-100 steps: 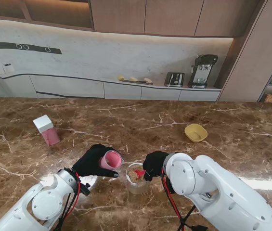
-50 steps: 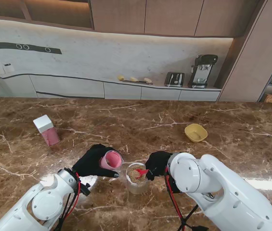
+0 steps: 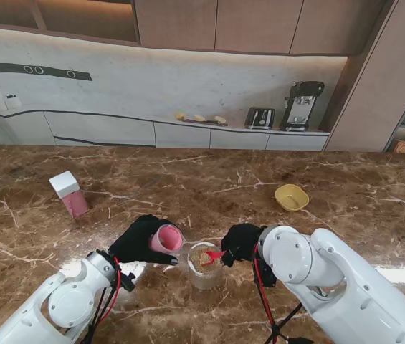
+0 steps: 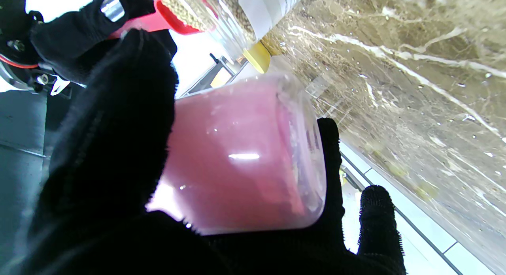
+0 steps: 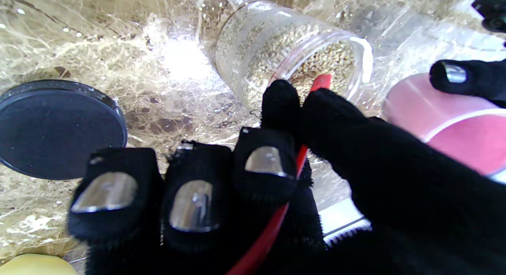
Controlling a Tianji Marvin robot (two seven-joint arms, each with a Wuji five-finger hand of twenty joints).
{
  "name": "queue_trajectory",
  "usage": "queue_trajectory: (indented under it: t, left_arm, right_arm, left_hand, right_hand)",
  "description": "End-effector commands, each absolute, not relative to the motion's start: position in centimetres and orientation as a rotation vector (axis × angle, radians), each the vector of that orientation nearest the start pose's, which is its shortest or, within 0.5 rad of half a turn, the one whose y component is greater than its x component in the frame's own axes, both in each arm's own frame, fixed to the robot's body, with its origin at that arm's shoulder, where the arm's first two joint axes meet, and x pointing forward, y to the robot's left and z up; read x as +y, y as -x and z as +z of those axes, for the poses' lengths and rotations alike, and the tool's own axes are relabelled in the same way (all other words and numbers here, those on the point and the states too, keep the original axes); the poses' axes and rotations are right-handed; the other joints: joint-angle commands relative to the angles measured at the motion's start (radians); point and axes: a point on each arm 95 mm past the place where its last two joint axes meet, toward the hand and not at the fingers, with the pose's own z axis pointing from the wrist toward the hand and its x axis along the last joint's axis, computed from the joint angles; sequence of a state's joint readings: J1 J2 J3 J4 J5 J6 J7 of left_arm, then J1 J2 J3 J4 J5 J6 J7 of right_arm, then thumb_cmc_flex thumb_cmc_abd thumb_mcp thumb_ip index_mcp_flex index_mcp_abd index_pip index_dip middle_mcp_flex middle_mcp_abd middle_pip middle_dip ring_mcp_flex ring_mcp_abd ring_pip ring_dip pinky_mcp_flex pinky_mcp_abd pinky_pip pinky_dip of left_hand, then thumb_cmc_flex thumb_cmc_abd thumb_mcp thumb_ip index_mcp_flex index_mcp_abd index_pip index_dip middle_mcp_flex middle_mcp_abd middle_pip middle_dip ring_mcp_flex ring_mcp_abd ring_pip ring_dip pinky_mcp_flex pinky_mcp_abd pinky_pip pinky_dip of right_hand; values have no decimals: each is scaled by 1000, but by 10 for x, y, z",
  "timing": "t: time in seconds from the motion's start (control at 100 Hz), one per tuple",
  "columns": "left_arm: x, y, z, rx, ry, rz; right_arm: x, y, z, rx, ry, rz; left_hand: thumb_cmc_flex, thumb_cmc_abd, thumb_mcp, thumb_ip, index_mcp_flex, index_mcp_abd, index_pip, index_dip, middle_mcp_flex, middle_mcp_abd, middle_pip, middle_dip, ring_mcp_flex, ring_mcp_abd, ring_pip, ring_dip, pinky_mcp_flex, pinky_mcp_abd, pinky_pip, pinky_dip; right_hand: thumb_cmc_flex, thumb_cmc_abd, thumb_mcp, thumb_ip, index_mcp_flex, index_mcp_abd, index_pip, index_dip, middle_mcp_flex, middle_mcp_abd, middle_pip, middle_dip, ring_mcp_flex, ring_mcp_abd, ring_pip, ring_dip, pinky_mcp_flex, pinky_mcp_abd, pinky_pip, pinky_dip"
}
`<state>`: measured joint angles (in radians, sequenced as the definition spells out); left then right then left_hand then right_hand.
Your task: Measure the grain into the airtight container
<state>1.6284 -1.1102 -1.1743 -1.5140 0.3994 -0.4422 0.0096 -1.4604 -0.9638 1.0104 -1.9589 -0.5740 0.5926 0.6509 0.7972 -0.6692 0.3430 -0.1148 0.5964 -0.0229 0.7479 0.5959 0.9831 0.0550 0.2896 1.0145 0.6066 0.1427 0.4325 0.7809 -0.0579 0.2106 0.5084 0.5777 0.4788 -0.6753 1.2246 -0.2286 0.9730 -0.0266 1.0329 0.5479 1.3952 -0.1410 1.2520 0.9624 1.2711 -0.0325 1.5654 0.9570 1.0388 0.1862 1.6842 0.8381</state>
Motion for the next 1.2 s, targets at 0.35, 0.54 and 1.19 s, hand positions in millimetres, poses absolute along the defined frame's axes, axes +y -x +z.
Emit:
queue_trajectory:
  t: [0.35, 0.54, 1.19]
  left_arm:
    - [-32, -359, -360, 1403, 1608, -2195]
    - [-33, -359, -360, 1410, 1608, -2193]
    - [-39, -363, -358, 1453, 1586, -2195]
  right_arm:
    - [58, -351, -279, -1981, 2292, -1349]
    - [56, -350, -273, -1926, 2296, -1385]
    - [58, -349, -237, -1833, 2255, -1552]
  left_hand:
    - [110, 199, 270, -35, 183, -270, 145, 23, 103, -104, 23, 13, -19, -22, -31, -6, -18, -4, -26, 6]
    - [110, 199, 270, -35, 183, -271, 145, 23, 105, -103, 24, 13, -20, -21, -31, -6, -18, -4, -26, 6]
    - [111, 197, 272, -35, 186, -268, 144, 22, 104, -101, 22, 12, -22, -18, -32, -7, -19, -4, -28, 5]
  right_hand:
    - [20, 12, 7, 35, 19, 20, 18, 19, 50, 0, 31, -1, 44, -20, 46, 34, -1, 36, 77, -5]
    - [22, 11, 6, 37, 18, 24, 20, 25, 50, 1, 29, 0, 44, -15, 45, 33, -3, 38, 79, -3]
    - [25, 8, 5, 36, 21, 31, 18, 31, 50, 7, 28, 2, 44, -10, 48, 33, 1, 44, 81, -2]
